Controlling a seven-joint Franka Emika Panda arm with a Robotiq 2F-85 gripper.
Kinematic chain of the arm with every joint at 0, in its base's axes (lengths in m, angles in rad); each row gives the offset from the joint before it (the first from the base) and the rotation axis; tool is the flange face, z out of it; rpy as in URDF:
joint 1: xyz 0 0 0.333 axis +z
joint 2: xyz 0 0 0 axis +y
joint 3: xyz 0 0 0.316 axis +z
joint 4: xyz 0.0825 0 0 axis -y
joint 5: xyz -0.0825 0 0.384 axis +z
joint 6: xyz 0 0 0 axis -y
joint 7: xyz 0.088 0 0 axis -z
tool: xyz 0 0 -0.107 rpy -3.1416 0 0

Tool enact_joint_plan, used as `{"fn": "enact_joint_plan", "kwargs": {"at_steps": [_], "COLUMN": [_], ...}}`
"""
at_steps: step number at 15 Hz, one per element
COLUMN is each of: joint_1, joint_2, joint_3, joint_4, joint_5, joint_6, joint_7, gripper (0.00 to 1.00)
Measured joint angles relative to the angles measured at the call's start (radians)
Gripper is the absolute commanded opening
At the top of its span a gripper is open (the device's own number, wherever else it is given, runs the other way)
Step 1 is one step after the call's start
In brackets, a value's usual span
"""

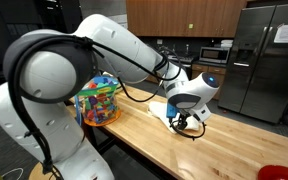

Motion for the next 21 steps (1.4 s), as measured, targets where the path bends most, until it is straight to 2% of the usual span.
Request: {"fn": "enact_joint_plan", "kwargs": {"at_steps": [11, 21], "joint_1": [0.001, 0.014], "joint_2": [0.0, 0.017], "joint_3": [0.009, 0.015], "joint_4": [-0.012, 0.021], "joint_5": [0.002, -0.129], "joint_6": [0.038, -0.031], "joint_7": [-0.007, -0.185], "gripper": [1.0, 1.0]}}
